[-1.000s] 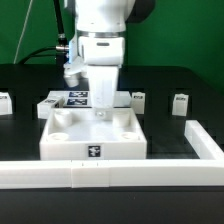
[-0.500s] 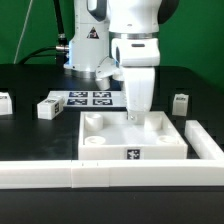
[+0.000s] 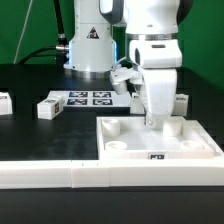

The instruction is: Assemble one leg

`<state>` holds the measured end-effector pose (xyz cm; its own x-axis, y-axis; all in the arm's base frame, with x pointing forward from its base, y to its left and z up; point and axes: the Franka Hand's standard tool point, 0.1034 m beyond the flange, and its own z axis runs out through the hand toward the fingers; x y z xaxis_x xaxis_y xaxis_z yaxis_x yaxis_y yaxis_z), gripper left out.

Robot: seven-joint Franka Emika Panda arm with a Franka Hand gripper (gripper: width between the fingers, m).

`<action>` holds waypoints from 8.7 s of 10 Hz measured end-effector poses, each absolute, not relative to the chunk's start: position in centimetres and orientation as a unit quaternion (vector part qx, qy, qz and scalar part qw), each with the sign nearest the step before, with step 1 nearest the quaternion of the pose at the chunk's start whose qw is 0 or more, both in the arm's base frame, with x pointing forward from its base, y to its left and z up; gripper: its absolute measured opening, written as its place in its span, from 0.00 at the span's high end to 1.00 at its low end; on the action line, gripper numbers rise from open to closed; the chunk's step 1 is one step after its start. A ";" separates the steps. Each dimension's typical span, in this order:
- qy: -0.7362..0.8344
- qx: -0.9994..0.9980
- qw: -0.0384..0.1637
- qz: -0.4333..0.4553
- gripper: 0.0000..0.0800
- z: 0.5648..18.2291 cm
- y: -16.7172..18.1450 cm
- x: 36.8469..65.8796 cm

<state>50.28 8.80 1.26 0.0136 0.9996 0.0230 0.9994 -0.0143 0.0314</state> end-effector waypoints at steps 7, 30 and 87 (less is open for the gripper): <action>0.690 0.723 0.000 0.011 0.57 1.2 8.8 50.2; 0.299 0.952 -0.007 0.062 0.19 6.9 12.4 45.7; -0.091 0.960 -0.084 -0.251 0.64 7.6 12.4 45.0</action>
Offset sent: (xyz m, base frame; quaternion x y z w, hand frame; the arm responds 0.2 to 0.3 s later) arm 0.0000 0.0000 0.0000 0.0000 0.0000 0.0000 1.0000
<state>44.97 12.42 7.60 0.8576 -0.1326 -0.4969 -0.2169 -0.9693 -0.1157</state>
